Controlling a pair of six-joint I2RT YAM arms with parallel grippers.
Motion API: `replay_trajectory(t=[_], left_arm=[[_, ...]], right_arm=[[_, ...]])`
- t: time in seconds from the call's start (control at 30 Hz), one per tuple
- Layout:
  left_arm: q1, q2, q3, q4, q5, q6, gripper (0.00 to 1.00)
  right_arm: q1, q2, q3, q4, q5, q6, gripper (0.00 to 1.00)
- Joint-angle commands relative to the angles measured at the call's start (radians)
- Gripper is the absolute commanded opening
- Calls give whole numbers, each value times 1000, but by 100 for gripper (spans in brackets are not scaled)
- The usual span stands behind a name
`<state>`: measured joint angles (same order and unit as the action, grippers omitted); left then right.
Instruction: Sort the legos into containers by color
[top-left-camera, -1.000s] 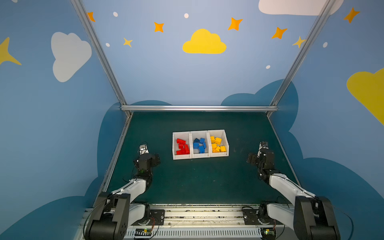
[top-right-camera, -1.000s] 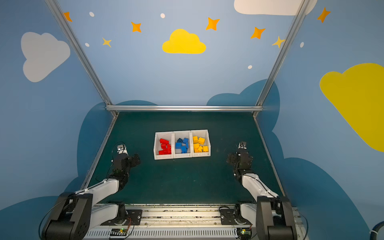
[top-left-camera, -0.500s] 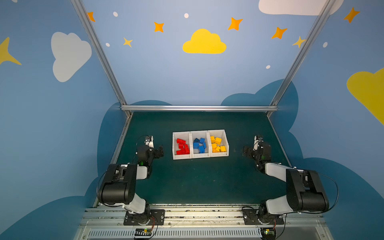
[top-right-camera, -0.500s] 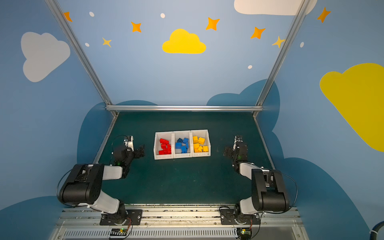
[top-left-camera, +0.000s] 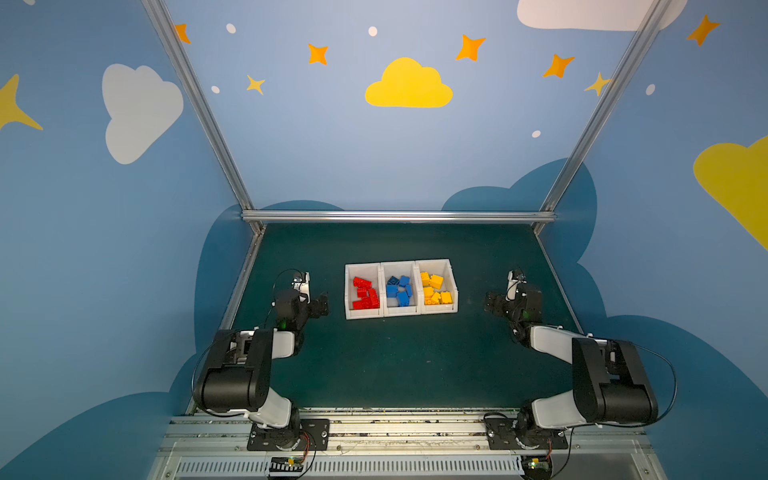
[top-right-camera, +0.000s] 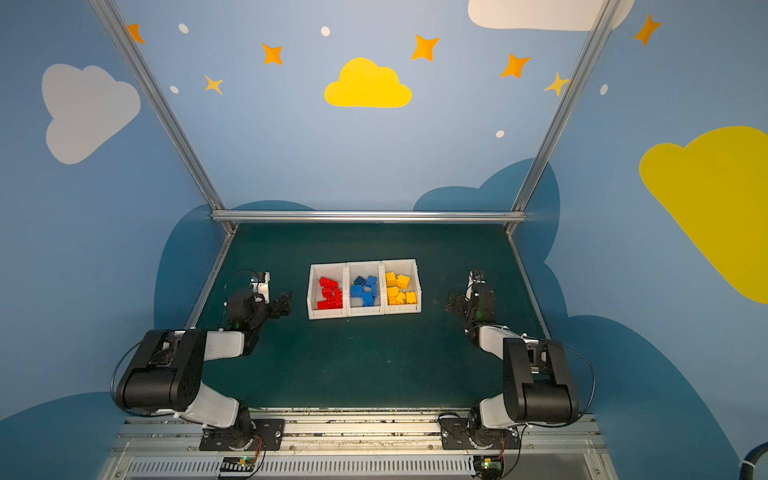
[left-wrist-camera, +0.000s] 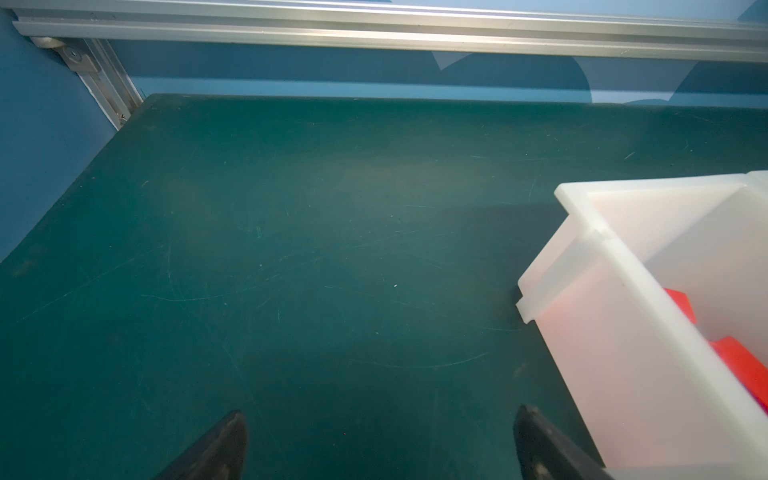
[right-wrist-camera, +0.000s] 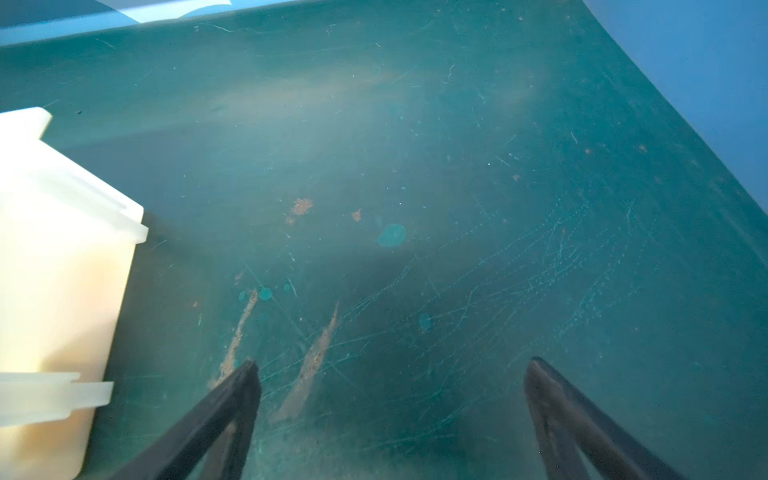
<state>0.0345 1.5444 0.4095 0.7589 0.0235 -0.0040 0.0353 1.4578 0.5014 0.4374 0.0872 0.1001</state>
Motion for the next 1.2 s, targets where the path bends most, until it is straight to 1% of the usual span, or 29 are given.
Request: replay_trajectory(t=[0.0, 0.1, 0.7, 0.83, 0.9, 0.93, 0.97, 1.03, 1.07, 1.1, 1.13, 1.17], left_arm=[[0, -18, 15, -12, 10, 11, 99], [2, -7, 33, -35, 8, 4, 99], [-1, -18, 18, -19, -2, 4, 99], [4, -19, 18, -20, 10, 4, 99], [3, -25, -2, 12, -2, 2, 99], [3, -31, -19, 30, -7, 0, 99], [3, -37, -52, 85, -7, 2, 99], [-2, -52, -119, 195, -7, 8, 99], [-9, -55, -137, 225, -23, 9, 99], [-10, -51, -135, 230, -28, 11, 99], [-12, -47, -117, 205, -31, 10, 99], [-11, -43, -84, 148, -32, 8, 99]], right_arm=[[-3, -7, 17, 19, -6, -2, 99], [-3, -5, 19, 18, -6, -2, 99], [0, -6, 21, 17, -3, -2, 99], [-2, -5, 20, 18, -4, -2, 99], [-2, -12, 13, 25, -6, -2, 99], [-2, -20, -3, 46, 3, 2, 99], [0, -40, -38, 91, 21, 9, 99], [5, -97, -135, 208, 55, 18, 99], [6, -125, -194, 300, 68, 22, 99], [3, -145, -239, 355, 86, 39, 98], [-10, -149, -254, 371, 71, 46, 99], [-18, -144, -239, 345, 67, 54, 99]])
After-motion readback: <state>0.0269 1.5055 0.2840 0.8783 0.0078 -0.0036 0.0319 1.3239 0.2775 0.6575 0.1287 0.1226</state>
